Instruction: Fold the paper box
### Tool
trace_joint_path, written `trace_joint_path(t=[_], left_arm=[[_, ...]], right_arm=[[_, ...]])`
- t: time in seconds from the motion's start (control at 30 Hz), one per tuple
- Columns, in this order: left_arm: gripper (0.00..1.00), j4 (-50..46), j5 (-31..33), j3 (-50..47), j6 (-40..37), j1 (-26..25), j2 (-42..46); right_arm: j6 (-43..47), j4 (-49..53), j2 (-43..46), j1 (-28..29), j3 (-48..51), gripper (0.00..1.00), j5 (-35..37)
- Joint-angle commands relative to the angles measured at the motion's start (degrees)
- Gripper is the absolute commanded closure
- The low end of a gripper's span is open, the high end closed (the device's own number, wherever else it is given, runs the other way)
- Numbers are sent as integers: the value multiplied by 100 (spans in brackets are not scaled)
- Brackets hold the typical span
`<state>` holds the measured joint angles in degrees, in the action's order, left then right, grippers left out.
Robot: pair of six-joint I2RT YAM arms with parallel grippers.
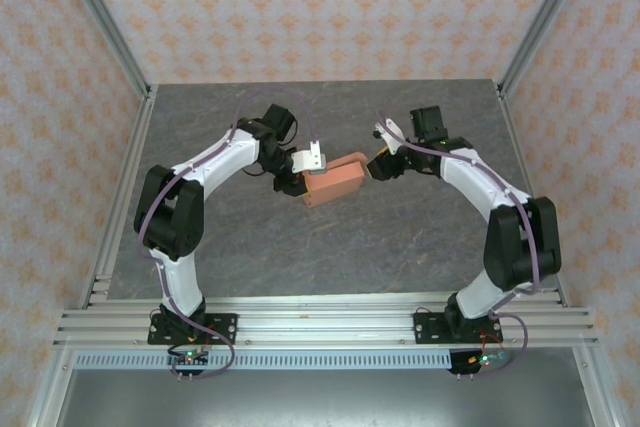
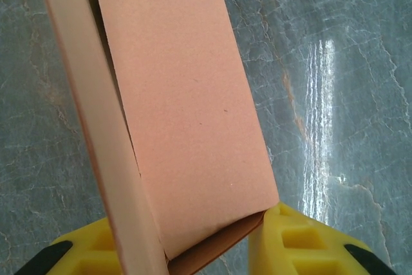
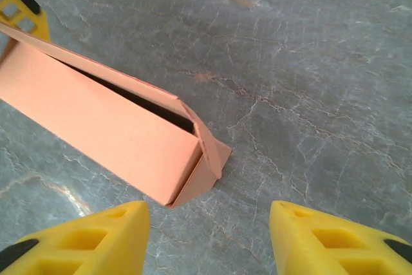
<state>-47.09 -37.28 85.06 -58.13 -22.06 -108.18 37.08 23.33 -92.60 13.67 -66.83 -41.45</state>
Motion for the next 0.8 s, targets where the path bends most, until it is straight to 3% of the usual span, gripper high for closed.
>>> trace_joint_path(t=[0.0, 0.27, 0.47, 0.77], left_arm=[[83, -447, 71, 98, -107, 37, -246], [83, -418, 120, 99, -68, 38, -264], [84, -367, 136, 95, -50, 41, -221], [83, -354, 151, 99, 2, 36, -214]], right_arm=[[585, 208, -318, -5, -380, 48, -225], [919, 455, -694, 38, -706, 55, -497], [1037, 478, -607, -18, -849, 51, -349], [1446, 1209, -1292, -22, -1813, 49, -848]])
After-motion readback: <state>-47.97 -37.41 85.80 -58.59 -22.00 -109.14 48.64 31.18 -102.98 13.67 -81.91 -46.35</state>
